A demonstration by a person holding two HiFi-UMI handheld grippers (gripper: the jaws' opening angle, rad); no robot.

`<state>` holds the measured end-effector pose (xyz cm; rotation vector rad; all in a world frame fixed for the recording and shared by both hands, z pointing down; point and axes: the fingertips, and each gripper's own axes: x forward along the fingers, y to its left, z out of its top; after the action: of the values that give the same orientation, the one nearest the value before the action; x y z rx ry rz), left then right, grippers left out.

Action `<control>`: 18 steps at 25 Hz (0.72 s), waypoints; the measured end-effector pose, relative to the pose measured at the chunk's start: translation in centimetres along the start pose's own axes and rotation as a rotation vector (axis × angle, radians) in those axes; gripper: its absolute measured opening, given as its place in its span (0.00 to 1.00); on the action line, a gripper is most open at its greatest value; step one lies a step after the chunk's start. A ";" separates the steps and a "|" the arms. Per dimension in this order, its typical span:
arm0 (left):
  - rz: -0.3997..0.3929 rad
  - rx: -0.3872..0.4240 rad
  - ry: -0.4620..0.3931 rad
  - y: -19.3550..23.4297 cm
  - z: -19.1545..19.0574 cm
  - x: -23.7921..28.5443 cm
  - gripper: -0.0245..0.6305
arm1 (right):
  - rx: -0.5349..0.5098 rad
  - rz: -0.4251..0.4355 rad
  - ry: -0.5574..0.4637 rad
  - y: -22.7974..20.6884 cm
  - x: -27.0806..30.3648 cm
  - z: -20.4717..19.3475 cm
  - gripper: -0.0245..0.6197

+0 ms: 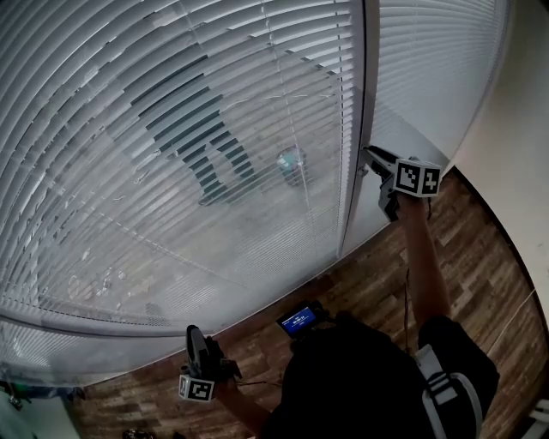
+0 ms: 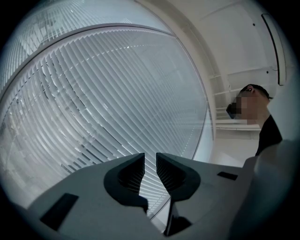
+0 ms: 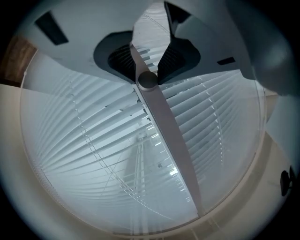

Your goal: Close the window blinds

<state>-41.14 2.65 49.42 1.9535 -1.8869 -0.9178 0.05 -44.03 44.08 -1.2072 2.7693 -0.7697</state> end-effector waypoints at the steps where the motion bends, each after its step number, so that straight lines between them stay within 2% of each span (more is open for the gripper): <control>1: 0.001 0.003 0.003 -0.3 -0.1 0.1 0.17 | -0.008 0.000 -0.003 -0.2 -0.2 -0.1 0.24; 7: 0.041 0.020 0.006 -1.5 -0.3 -0.2 0.17 | 0.032 0.014 -0.061 -1.8 -2.4 -1.8 0.25; 12: 0.026 0.029 0.051 -2.1 -0.7 2.1 0.17 | 0.090 0.013 -0.085 -3.7 -4.8 -4.2 0.25; 18: 0.067 0.044 0.078 -5.2 -0.7 1.8 0.17 | 0.090 0.111 -0.008 -2.0 -5.7 -6.7 0.25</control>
<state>-36.68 1.37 46.41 1.9088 -1.9308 -0.7761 3.98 -38.30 49.88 -1.0289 2.7354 -0.8671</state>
